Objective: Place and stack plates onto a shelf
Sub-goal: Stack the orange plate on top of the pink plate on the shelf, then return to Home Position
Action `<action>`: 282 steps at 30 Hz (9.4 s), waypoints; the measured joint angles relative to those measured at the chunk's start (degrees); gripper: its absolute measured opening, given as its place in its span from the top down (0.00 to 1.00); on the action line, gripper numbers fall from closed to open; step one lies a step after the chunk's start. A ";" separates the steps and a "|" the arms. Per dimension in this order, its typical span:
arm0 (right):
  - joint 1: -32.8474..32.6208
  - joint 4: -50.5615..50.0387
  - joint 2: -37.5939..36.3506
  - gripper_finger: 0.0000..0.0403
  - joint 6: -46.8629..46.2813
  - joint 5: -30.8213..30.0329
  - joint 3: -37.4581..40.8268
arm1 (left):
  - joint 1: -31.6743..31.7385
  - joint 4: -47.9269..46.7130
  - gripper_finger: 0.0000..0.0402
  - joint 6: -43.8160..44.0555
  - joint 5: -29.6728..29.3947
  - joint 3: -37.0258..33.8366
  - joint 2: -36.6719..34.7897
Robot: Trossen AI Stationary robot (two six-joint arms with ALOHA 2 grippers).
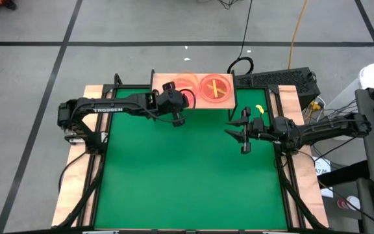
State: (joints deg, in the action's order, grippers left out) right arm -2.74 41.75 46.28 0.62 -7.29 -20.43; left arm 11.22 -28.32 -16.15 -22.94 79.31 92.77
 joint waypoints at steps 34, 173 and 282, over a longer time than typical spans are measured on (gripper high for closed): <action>-0.06 -0.17 0.00 0.67 -1.73 0.07 0.00 | 0.27 1.07 0.92 -0.67 0.53 0.02 -0.04; 0.00 -36.21 -45.53 0.67 -5.75 -9.11 19.58 | -21.00 31.63 0.84 16.40 2.75 -78.68 -91.56; 0.00 -36.21 -45.53 0.67 -5.75 -9.10 19.61 | -21.03 31.61 0.84 16.40 2.75 -78.68 -91.54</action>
State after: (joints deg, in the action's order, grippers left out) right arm -2.74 5.54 0.75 -5.13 -16.39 -0.82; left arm -9.80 3.29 0.25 -20.19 0.62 1.23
